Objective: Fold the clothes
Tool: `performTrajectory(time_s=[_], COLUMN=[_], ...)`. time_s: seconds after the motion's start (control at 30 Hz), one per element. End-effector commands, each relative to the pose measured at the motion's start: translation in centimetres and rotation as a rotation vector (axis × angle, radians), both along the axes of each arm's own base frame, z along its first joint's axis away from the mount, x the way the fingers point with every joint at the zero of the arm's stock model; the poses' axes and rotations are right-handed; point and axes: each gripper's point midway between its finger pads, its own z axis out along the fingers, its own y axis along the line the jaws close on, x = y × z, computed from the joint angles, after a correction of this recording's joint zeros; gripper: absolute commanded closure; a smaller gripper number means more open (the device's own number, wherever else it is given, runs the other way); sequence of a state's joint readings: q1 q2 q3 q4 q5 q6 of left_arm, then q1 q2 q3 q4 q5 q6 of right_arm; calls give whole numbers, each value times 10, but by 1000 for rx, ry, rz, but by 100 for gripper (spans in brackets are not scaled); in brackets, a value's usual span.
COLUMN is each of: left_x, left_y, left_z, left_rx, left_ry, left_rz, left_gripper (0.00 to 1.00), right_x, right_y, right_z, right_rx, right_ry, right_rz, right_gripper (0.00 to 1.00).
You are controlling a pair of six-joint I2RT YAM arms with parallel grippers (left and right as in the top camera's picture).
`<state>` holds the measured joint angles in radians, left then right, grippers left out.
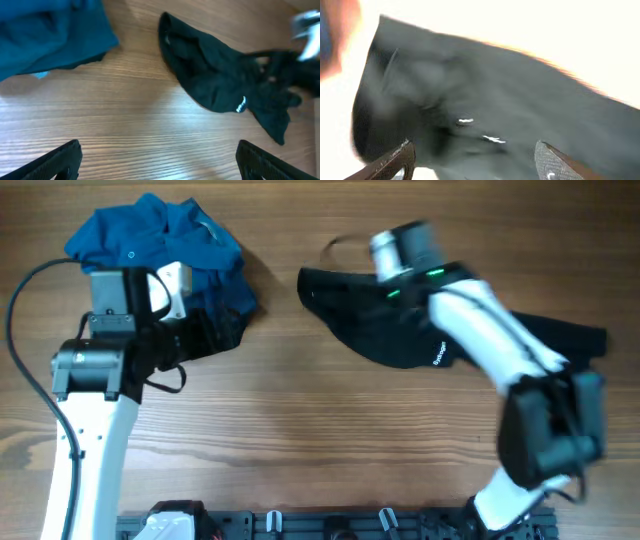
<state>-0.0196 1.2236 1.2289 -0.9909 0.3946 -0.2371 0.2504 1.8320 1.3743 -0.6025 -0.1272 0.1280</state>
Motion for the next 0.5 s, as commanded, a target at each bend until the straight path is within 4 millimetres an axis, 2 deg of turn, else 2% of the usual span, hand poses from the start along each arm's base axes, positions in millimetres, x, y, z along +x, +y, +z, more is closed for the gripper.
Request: performTrajectory(time_s=[0.0, 0.07, 0.17, 0.23, 0.3, 0.37, 0.47], left_x=[-1, -2, -2, -2, -3, -2, -2], left_y=[-28, -35, -43, -45, -46, -45, -44], left_z=[15, 15, 16, 15, 15, 14, 14], left_rx=[-2, 10, 27, 39, 48, 60, 65], left_ry=[-67, -77, -90, -94, -96, -97, -99], left_rz=[-108, -128, -151, -157, -160, -155, -151], left_gripper=[1, 1, 1, 0, 1, 0, 0], right_x=[-2, -8, -17, -21, -22, -23, -23], right_y=[-78, -104, -134, -144, -143, -136, -130], right_z=[-12, -27, -48, -59, -66, -70, -71], right_rx=[34, 72, 87, 98, 139, 175, 201], right_ry=[111, 189, 269, 306, 334, 355, 364], right_rz=[-313, -424, -499, -529, -526, -509, -493], right_gripper=[23, 23, 23, 24, 27, 38, 65])
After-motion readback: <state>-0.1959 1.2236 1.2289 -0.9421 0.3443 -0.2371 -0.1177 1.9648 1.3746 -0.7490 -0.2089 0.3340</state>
